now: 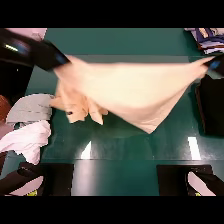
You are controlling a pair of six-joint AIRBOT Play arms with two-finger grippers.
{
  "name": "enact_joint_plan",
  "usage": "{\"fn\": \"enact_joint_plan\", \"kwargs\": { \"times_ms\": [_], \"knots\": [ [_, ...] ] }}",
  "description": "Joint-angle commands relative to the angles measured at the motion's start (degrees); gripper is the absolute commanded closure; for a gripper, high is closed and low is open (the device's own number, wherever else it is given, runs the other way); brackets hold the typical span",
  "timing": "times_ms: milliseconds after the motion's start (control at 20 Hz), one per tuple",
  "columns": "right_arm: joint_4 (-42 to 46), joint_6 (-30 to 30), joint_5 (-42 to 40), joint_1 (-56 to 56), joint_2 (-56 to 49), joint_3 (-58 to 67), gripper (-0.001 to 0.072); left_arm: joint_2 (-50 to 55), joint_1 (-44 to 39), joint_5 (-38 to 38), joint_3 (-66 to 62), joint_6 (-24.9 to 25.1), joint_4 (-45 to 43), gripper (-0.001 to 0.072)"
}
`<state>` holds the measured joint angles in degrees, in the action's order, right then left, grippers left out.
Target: Fold the shirts.
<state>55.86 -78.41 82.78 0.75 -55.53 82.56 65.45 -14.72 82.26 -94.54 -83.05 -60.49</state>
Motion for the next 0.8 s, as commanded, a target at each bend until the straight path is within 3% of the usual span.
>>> {"fn": "enact_joint_plan", "kwargs": {
  "times_ms": [0,200,350,450,500,750],
  "knots": [
    [-0.2,-0.2,1.6,-3.3,-5.4,-11.1,0.0691,6.8,-3.6,2.4,14.9,1.1,0.0,0.0678],
    [-0.3,0.1,-5.3,-7.5,-9.1,-23.6,0.0692,10.7,-9.0,-11.0,33.5,4.0,0.0,0.0676],
    [-0.3,0.1,-7.5,-8.3,-10.1,-27.1,0.0692,10.8,-9.0,-16.3,37.4,4.0,0.7,0.066],
    [-0.3,0.1,-7.9,-8.2,-10.1,-27.4,0.0692,10.6,-9.0,-16.8,36.4,4.0,0.7,0.0165],
    [-0.3,0.1,-7.8,-8.2,-10.1,-27.1,0.0691,10.6,-9.0,-16.6,35.1,4.0,0.2,0.0134],
    [-0.3,0.1,-7.8,-8.2,-10.1,-23.8,0.0692,10.6,-4.0,-10.3,18.1,4.0,-5.7,0.0158]
  ]
}}
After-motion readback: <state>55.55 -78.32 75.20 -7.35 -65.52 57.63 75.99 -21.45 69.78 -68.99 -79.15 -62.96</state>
